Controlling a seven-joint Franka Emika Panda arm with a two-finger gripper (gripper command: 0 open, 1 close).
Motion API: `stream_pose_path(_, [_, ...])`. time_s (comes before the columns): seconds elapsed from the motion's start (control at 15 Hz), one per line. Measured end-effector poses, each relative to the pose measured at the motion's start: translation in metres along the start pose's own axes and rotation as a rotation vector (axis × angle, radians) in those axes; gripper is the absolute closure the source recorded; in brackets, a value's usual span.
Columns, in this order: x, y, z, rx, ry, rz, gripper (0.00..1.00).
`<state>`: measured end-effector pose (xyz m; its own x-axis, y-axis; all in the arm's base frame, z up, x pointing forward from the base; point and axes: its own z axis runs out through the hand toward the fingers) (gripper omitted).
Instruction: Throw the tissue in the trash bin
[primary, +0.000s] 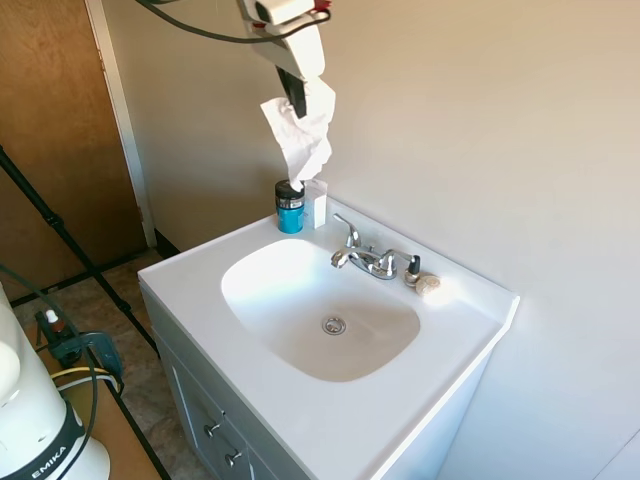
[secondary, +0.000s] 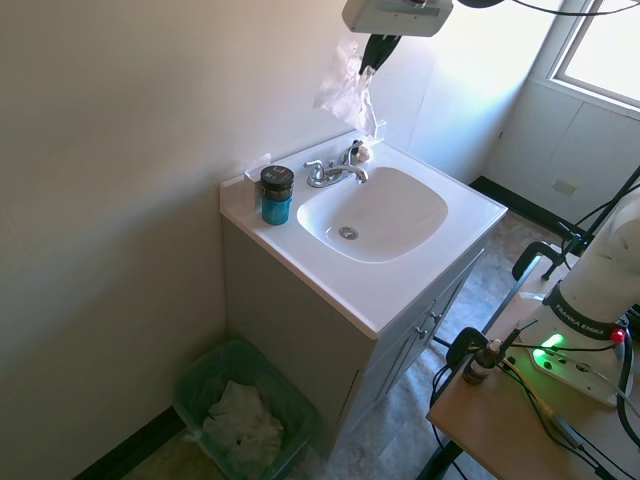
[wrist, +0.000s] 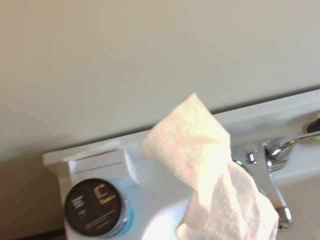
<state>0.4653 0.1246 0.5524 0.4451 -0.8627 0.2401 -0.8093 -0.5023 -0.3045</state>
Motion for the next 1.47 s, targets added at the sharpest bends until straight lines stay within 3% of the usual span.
stream_pose_path(0.2, [-0.088, -0.022, 0.000, -0.012, 0.042, -0.086, 1.00])
stream_pose_path(0.4, [-0.165, -0.044, 0.023, -0.045, 0.057, -0.164, 1.00])
stream_pose_path(0.73, [-0.257, -0.083, 0.084, -0.121, 0.047, -0.256, 1.00])
stream_pose_path(0.93, [-0.315, -0.093, 0.139, -0.187, 0.034, -0.301, 1.00])
stream_pose_path(1.27, [-0.341, -0.104, 0.229, -0.287, 0.031, -0.296, 1.00])
stream_pose_path(1.47, [-0.350, -0.106, 0.253, -0.323, 0.005, -0.272, 1.00])
